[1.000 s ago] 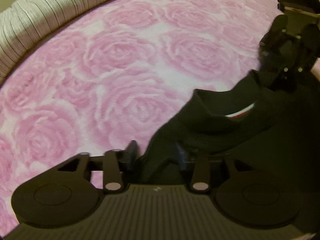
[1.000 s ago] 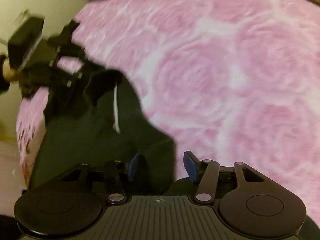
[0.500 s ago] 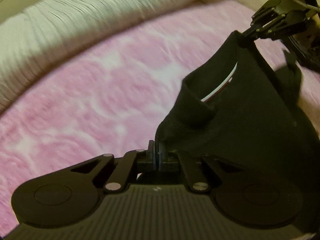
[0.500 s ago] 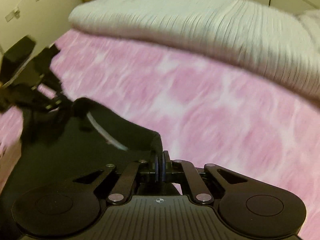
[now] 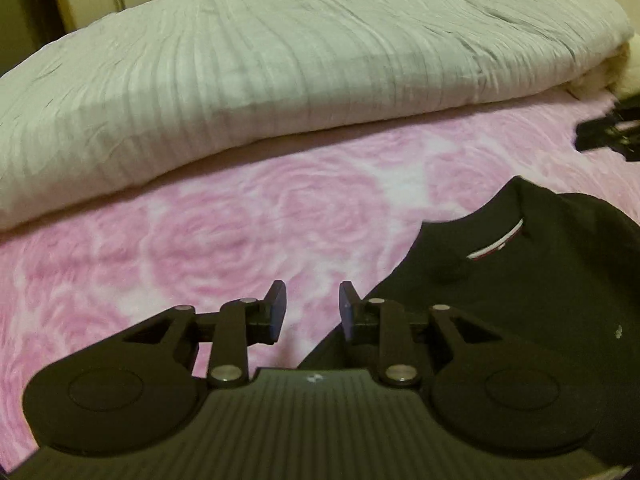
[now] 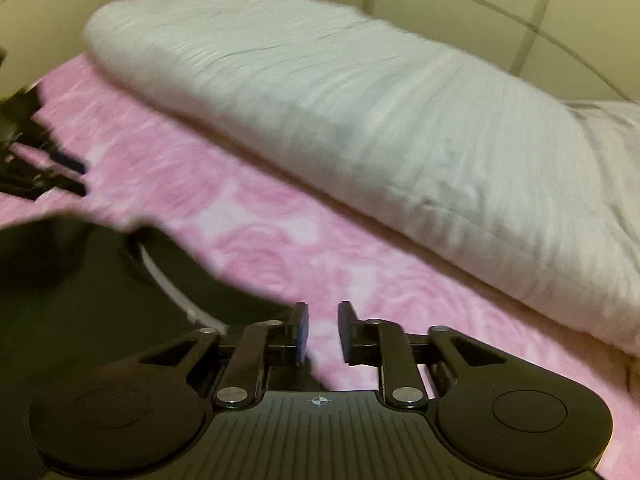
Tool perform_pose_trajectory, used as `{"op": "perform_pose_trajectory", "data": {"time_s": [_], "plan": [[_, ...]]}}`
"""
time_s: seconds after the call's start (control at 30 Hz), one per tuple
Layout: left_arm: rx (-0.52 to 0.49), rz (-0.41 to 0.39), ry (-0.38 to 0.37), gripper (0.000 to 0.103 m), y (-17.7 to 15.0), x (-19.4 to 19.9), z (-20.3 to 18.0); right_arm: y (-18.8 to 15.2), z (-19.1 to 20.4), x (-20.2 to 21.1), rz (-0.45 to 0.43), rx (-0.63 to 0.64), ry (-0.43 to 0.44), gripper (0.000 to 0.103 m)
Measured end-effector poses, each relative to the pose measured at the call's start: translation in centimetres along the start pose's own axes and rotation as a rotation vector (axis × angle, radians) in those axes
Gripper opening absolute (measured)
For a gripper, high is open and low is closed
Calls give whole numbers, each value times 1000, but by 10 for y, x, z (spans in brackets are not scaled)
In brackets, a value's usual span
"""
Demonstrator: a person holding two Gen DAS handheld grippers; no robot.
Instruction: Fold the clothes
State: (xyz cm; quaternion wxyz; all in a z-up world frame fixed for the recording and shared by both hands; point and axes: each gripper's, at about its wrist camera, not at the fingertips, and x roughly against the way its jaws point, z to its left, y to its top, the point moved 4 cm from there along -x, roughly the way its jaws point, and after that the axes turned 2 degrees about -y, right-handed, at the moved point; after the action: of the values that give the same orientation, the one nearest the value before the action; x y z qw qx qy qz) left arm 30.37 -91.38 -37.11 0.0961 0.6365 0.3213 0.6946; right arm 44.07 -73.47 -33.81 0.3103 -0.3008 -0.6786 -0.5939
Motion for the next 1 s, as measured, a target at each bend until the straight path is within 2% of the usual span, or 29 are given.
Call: {"op": "perform_pose_trajectory", "data": {"time_s": [0.1,0.17,0.27,0.33,0.57,0.63,0.77,1.0], "plan": [[-16,30,-28,25,-24,4,1,-31,-5,4,28,-139,5,28],[-35,71,-46,27,-42,4,-3,-61,-4,9,82,-181,8,29],[-68,162,-36,27,-75,-10,-5,-103,-13,25,137,-255,-27,30],[-52,149,-35,31,-85,-11,-1,-131,-20,37,173,-306,-52,31],[-58,147,-15,29,-71,3,-16,-229,-44,79,297,-483,-140,37],[-83,134,-25,29,-68,9,-33,-242,-51,96,299,-511,-174,38],[-155,119,-90,29,-65,16,-86,-266,-63,131,292,-561,-242,39],[-338,130,-250,30,-75,16,-211,-309,-87,187,298,-644,-366,41]]}}
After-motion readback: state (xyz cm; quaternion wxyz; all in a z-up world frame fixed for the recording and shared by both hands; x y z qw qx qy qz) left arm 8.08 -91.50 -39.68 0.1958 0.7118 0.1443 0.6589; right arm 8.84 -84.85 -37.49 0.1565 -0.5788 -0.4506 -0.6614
